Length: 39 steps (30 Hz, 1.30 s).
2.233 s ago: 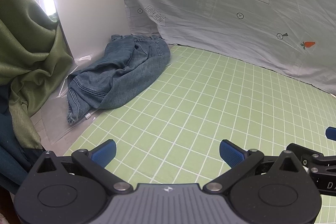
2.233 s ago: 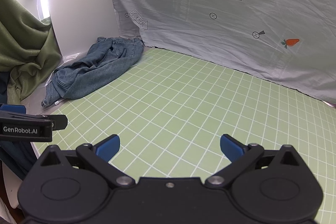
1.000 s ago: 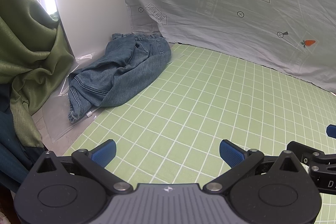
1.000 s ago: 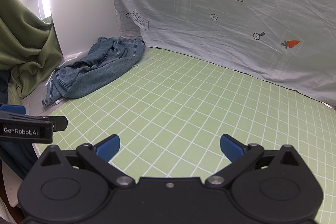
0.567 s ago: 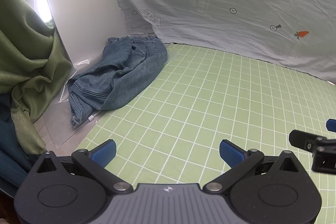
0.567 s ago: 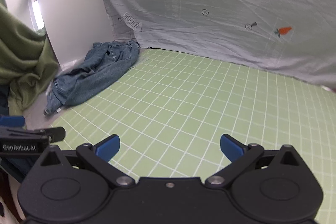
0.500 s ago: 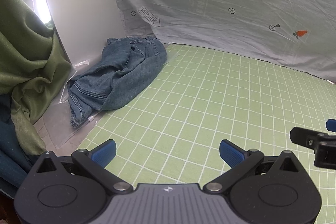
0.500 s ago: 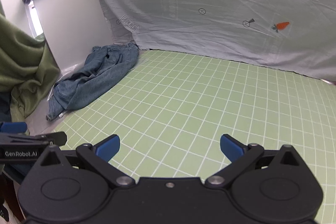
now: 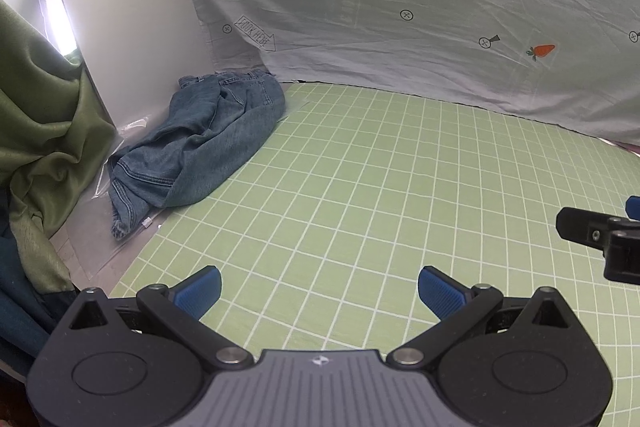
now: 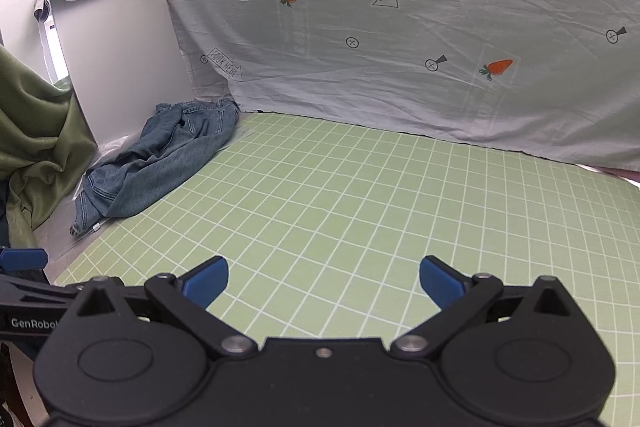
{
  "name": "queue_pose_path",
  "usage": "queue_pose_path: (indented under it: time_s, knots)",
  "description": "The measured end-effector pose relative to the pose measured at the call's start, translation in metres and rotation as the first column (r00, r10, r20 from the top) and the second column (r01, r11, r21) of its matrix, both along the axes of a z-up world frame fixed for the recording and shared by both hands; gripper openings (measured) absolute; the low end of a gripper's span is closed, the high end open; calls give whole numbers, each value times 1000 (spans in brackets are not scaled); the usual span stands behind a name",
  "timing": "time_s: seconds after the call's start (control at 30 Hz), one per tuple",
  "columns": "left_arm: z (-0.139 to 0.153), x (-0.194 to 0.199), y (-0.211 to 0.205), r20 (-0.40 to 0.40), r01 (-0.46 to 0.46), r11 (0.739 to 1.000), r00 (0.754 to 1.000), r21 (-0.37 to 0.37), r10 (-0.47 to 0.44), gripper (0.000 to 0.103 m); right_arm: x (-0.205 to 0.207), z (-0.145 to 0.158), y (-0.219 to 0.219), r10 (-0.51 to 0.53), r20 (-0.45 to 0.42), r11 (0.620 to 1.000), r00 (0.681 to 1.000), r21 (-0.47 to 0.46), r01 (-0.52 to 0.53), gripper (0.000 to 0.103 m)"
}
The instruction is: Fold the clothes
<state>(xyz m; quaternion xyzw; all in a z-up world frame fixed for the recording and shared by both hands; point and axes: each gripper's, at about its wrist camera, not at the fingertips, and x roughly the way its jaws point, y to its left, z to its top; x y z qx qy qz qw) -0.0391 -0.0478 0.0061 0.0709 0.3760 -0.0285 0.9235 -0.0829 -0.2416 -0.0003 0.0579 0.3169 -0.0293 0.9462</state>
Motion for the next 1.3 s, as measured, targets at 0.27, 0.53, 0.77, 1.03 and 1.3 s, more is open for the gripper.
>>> queue_pose_path:
  time_s: [0.27,0.53,0.77,1.03,1.3]
  knots:
    - [23,-11,-9,-7,-92,996,996,19,92,103,1,4,-16,78,-24,997,997,15,-77,103]
    - [22,-4,-2,-29,-167,985,985,40,168,103,18,-6,-15,144,-55,990,988,4,-144,103]
    - [10,42,22,-58,-165,986,984,18,166,103,64,-14,-1,148,-85,989,985,-5,-149,103]
    - [-8,146,70,-100,-193,980,977,-43,188,103,169,-29,43,120,-116,992,986,-37,-125,103]
    - [-30,279,141,-121,-239,967,966,-89,228,103,313,-46,100,139,-165,988,976,-40,-148,103]
